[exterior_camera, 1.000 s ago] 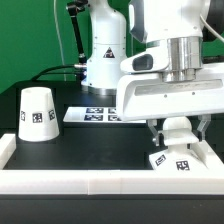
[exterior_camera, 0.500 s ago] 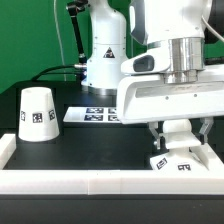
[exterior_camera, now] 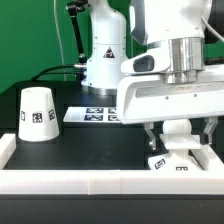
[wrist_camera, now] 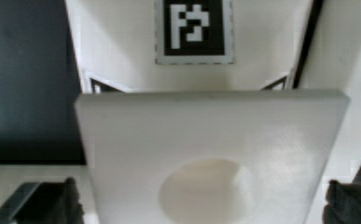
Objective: Assemble lamp
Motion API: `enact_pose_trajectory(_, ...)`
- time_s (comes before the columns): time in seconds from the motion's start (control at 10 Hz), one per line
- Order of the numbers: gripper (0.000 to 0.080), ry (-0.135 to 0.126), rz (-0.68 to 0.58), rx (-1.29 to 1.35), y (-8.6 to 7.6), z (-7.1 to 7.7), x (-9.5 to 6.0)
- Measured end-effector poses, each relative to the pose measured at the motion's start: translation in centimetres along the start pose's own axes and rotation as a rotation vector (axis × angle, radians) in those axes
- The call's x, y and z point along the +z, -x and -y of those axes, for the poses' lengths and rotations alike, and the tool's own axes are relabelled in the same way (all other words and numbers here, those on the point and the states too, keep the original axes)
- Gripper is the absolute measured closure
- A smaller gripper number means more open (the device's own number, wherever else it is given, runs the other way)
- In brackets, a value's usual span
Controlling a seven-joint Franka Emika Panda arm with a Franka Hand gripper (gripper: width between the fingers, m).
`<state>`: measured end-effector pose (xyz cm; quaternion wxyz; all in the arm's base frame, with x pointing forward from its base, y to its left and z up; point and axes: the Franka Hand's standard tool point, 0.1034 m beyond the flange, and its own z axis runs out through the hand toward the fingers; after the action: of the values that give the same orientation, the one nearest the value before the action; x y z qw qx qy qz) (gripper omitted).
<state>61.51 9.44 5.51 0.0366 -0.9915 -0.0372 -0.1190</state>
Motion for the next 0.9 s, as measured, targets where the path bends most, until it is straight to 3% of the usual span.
enact_pose_trajectory(0.3,0.0101,0.004,0.011,-0.014,1.2,-0.5,-2.1)
enact_pose_trajectory(0.6,0.0101,0.006,0.041,0.024,4.4,0.4,-5.6)
enact_pose_trajectory(0.8,0.0101,0.008,0.046,0.040,6.3,0.9,-5.7)
enact_pose_trajectory(0.9,0.0101,0.008,0.044,0.038,5.9,0.8,-5.7)
